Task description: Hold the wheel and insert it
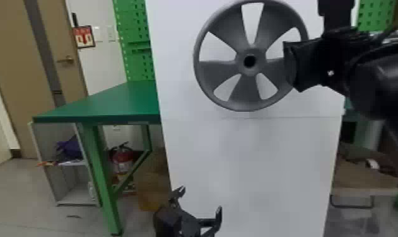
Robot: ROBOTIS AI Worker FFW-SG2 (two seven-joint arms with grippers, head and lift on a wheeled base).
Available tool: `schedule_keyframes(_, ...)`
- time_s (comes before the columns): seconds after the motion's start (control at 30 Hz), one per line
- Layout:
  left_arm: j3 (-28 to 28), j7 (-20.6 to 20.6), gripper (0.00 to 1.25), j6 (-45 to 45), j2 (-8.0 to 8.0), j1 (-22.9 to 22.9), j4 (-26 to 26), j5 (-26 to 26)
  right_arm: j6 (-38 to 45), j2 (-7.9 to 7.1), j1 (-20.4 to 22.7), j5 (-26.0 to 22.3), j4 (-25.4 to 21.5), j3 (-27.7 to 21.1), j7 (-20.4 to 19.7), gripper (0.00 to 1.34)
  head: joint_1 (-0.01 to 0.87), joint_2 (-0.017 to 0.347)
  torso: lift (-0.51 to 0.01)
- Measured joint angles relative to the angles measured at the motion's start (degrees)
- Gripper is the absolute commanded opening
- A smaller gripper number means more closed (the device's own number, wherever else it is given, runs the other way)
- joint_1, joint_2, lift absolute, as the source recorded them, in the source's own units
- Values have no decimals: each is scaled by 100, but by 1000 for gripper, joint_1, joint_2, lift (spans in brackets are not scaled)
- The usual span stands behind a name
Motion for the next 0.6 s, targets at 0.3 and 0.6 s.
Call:
schedule_keyframes(0.3, -84, 101, 1147, -44, 76, -22, 0, 76, -130, 0, 51, 43, 53, -82, -4, 181, 344, 310, -483)
schedule_keyframes(0.6, -159, 145, 1149, -46, 132, -53, 0, 113, -157, 0, 43, 24, 162, -118, -4, 181, 344, 310, -483)
